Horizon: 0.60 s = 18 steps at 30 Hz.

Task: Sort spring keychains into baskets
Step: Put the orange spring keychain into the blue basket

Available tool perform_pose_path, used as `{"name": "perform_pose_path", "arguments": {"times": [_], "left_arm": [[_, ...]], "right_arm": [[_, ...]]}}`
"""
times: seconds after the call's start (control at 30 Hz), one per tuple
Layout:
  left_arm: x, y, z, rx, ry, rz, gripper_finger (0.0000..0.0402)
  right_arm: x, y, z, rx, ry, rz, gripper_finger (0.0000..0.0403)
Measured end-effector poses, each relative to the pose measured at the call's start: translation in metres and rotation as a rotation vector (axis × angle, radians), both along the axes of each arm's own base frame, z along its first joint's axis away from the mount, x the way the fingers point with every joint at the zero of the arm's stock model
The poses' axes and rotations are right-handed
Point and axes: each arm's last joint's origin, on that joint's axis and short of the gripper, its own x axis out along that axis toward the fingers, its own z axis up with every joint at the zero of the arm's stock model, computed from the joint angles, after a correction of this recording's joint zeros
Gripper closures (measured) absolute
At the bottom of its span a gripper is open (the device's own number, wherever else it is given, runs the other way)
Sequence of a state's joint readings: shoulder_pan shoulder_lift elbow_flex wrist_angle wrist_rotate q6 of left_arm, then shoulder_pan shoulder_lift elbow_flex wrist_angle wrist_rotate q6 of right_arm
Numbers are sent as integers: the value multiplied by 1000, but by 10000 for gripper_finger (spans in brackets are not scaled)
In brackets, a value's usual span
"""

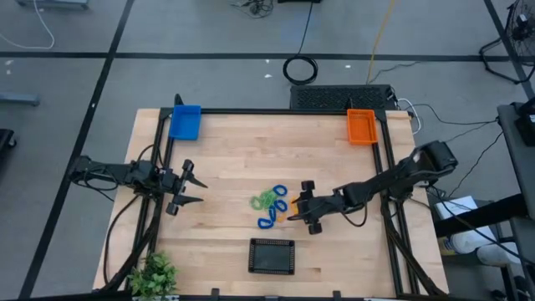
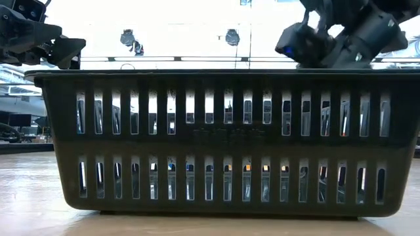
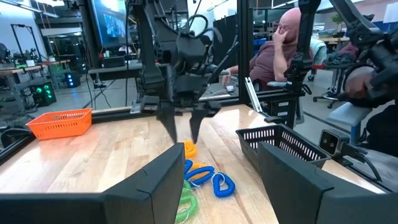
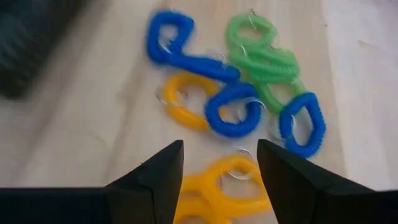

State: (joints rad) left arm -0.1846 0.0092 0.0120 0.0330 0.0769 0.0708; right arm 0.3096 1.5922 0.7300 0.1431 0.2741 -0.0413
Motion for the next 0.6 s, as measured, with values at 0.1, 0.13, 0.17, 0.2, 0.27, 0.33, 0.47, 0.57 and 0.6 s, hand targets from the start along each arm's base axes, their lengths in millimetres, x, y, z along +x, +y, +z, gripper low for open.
{"name": "perform_pose_path", "arguments": {"times": [0.1, 0.13, 0.17, 0.2, 0.27, 0.33, 0.47, 0.57, 0.6], "left_arm": [[0, 0, 0, 0, 0, 0, 190], [0, 0, 0, 0, 0, 0, 190], [0, 0, 0, 0, 0, 0, 190], [0, 0, 0, 0, 0, 0, 190], [0, 0, 0, 0, 0, 0, 190], [0, 0, 0, 0, 0, 0, 190], [0, 0, 0, 0, 0, 0, 190], [0, 0, 0, 0, -1, 0, 190], [0, 0, 0, 0, -1, 0, 190]], "right_arm": [[1, 0, -9, -27, 29, -9, 211], [1, -1, -11, -27, 34, -10, 211], [2, -1, -12, -27, 38, -12, 211], [2, 0, -14, -25, 43, -14, 211], [2, 0, -16, -13, 50, -24, 211], [2, 0, -16, -1, 52, -36, 211], [2, 0, -16, 28, 49, -65, 214], [1, -1, -16, 46, 52, -85, 224], [0, -1, -16, 48, 60, -90, 229]]}}
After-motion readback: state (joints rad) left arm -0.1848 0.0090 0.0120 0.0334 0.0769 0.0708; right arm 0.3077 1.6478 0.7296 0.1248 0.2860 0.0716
